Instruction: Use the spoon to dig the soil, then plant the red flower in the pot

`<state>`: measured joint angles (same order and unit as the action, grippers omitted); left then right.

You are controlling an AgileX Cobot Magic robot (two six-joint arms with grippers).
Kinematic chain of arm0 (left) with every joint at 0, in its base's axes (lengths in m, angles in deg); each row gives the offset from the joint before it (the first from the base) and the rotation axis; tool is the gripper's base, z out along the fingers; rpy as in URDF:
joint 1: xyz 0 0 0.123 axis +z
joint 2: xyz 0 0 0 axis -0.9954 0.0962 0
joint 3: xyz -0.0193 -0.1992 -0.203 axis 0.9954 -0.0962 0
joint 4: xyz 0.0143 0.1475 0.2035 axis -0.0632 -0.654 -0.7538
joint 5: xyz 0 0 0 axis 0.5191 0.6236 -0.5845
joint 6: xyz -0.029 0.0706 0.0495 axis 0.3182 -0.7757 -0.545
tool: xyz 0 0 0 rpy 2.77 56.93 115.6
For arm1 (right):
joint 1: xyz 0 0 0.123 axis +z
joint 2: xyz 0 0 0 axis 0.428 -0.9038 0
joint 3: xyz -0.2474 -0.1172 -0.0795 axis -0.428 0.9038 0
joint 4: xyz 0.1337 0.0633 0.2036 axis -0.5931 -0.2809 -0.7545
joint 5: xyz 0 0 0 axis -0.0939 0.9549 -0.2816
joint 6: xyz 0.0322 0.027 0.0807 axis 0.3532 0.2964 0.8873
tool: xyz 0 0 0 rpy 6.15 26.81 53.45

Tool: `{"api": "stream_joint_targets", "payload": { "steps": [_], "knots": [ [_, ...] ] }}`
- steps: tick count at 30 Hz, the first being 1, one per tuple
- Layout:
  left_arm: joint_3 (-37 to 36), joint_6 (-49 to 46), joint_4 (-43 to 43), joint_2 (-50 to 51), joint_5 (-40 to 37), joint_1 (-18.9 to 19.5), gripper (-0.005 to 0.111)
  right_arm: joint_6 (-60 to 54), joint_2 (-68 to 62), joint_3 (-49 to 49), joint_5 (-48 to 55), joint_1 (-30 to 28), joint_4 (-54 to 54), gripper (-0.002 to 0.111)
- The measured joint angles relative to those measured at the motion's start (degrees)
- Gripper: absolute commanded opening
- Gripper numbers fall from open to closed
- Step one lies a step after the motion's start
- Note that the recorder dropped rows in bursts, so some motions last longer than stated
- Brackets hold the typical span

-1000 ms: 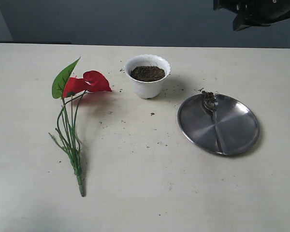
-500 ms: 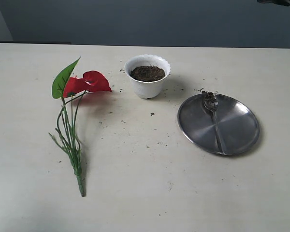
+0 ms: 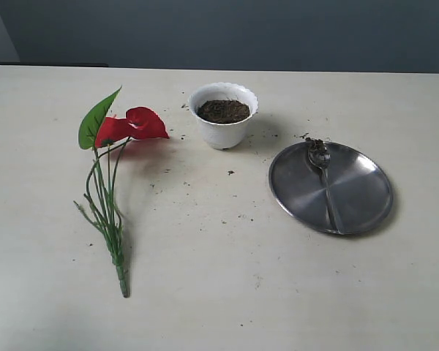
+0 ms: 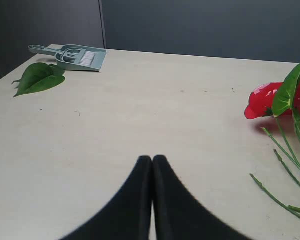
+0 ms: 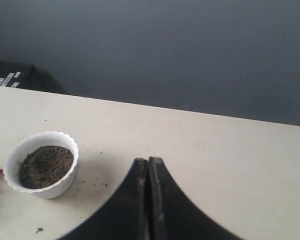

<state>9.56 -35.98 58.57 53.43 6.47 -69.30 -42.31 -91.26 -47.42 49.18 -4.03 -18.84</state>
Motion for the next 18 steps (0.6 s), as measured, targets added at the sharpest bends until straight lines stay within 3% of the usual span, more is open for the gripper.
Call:
{"api": "stream_joint_targets", "payload": {
  "steps": [10,18],
  "knots": [
    [0.00,0.00,0.00,0.00,0.00,0.00,0.000,0.00,1.66,0.02,3.23,-0.56,6.48,-0.001],
    [0.00,0.00,0.00,0.00,0.00,0.00,0.000,0.00,9.16,6.92,0.56,-7.68,7.74,-0.001]
  ]
}}
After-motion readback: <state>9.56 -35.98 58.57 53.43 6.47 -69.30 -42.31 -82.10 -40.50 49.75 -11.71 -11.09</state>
